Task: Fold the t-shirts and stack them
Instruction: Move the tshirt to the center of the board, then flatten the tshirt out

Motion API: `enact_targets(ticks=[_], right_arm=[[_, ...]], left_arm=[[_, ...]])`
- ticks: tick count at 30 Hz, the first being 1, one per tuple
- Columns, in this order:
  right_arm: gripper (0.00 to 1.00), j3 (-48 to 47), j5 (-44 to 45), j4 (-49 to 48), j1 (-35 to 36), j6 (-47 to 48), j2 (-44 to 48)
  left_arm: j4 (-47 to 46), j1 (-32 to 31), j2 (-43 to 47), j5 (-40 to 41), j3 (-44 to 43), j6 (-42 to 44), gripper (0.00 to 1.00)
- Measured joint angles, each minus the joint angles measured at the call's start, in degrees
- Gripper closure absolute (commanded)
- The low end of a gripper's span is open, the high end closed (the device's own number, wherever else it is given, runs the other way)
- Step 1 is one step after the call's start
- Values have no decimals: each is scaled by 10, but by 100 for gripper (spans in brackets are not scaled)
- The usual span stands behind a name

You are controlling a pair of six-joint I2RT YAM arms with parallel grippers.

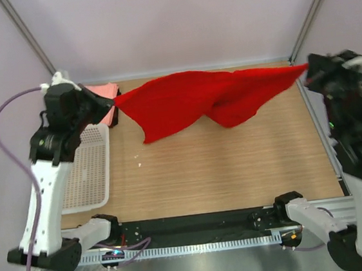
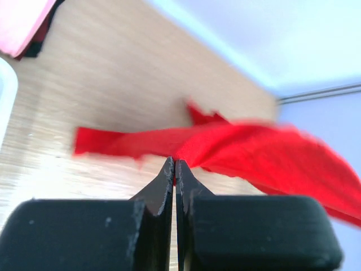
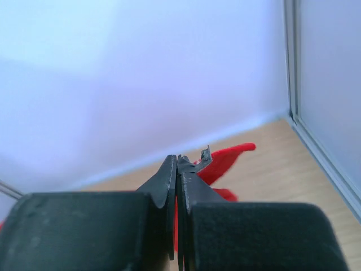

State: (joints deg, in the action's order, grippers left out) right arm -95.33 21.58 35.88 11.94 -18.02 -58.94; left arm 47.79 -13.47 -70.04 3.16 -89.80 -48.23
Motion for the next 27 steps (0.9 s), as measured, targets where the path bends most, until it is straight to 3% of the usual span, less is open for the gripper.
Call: enact_targets(ticks=[6, 9, 13, 18, 22, 27], right_arm=[[99, -6, -3, -2, 0, -33, 209], [99, -21, -18, 3, 0, -36, 249], [99, -23, -59, 3, 0, -35, 262], [99, -7, -83, 3, 0, -11, 244], [99, 32, -80, -57, 0, 37, 187], [99, 22, -73, -143, 0, 116, 7]], left_arm=[[19, 0, 200, -33, -1, -55, 100], [34, 0, 272, -64, -17, -72, 100], [36, 0, 298, -98, -29, -83, 100], [35, 0, 277, -119, 9, -84, 100], [33, -1, 201, -100, 28, -64, 100], [26, -1, 0, -41, -96, -18, 100]])
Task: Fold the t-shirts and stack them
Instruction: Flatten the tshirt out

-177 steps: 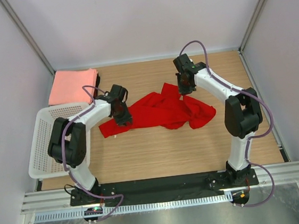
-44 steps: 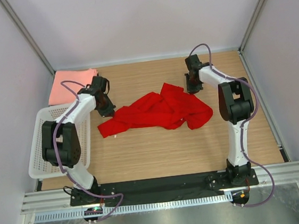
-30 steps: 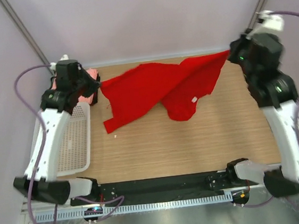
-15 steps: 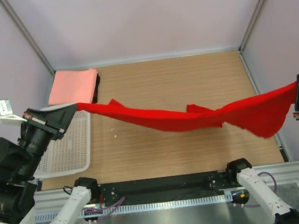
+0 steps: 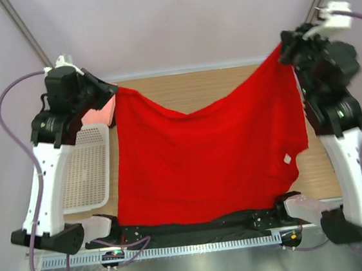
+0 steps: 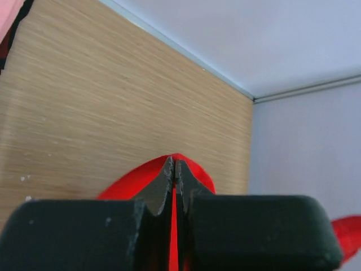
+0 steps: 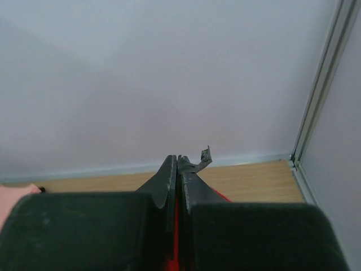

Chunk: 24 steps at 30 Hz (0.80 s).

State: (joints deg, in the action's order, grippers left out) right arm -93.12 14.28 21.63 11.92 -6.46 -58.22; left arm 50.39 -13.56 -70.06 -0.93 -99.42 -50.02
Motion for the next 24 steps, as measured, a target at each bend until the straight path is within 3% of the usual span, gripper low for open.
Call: enact_targets(ticks=[3, 8, 11, 18, 24], right_arm=[[99, -18, -5, -10, 0, 26, -104], [99, -78, -10, 86, 0, 31, -132], [99, -115, -24, 109, 0, 21, -80], [99, -139, -48, 184, 0, -29, 138], [99, -242, -55, 246, 0, -45, 185]], left_arm=[[-28, 0, -34, 11, 11, 7, 100], [-46, 0, 18, 14, 43, 3, 100], [-61, 0, 89, 14, 71, -6, 100], [-61, 0, 242, 13, 98, -7, 100], [-38, 0, 302, -2, 65, -7, 100]])
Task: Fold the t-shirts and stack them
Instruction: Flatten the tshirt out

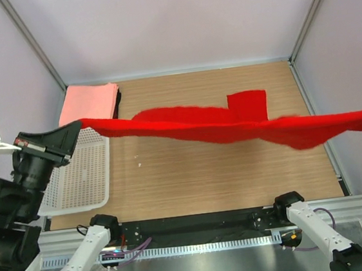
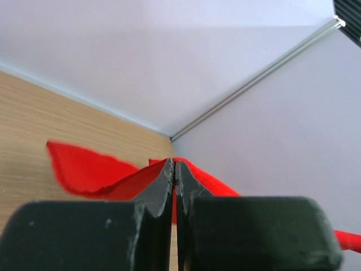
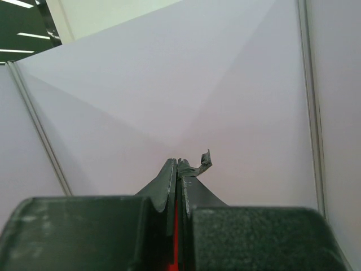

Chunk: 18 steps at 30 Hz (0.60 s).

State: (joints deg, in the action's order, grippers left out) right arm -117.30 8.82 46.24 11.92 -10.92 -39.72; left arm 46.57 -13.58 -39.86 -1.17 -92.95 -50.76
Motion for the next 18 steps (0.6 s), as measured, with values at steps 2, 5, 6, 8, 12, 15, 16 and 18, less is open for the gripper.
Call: enact_targets(ticks=[2, 5, 6, 8, 12, 15, 16, 18], right_arm=[[99, -12, 0, 3, 0, 0, 0], [99, -3, -3, 2, 0, 0, -1], [99, 3, -3, 2, 0, 0, -4], [99, 23, -4, -9, 0, 3, -11], [99, 90, 15, -64, 0, 36, -41], [99, 121, 39, -122, 2, 82, -116], [99, 132, 42, -146, 2, 96, -147], [99, 158, 41, -193, 2, 123, -214]], left_arm=[[13, 0, -2, -11, -29, 1, 100], [24, 0, -14, -26, -64, 3, 100], [25, 0, -18, -29, -67, 5, 100], [27, 0, -26, -30, -65, 7, 100], [25, 0, -75, -19, -48, 24, 100], [7, 0, -148, 4, -35, 40, 100], [-9, 0, -179, 13, -25, 45, 100], [-41, 1, -242, 23, -4, 50, 100]])
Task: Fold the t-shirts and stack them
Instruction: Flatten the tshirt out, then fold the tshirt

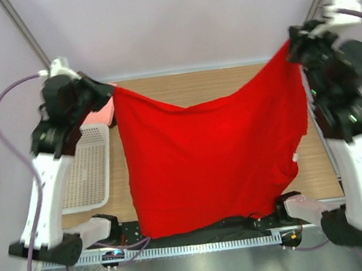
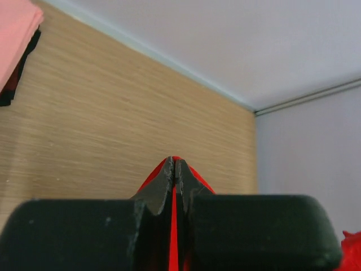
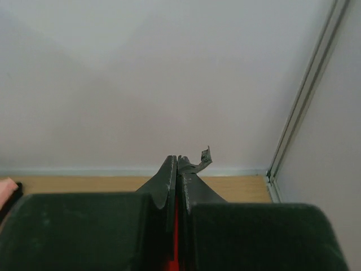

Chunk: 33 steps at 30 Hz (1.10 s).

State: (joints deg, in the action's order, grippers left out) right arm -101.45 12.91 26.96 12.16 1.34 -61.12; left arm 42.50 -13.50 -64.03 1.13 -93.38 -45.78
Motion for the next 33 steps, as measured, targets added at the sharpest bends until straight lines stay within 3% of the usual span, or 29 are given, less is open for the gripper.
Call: enact_targets(ticks=[7, 17, 24, 33], right_arm=[[99, 109, -32, -142, -10, 47, -230], [99, 164, -84, -265, -52, 50, -431], [99, 136, -85, -293, -59, 47, -483], [99, 80, -82, -274, -59, 16, -483]], left_arm=[[-109, 10, -225, 13, 37, 7, 100], [-209, 64, -503, -36, -54, 28, 100], [-215, 86, -541, -72, -84, 30, 100], [-219, 103, -541, -107, -103, 48, 100]])
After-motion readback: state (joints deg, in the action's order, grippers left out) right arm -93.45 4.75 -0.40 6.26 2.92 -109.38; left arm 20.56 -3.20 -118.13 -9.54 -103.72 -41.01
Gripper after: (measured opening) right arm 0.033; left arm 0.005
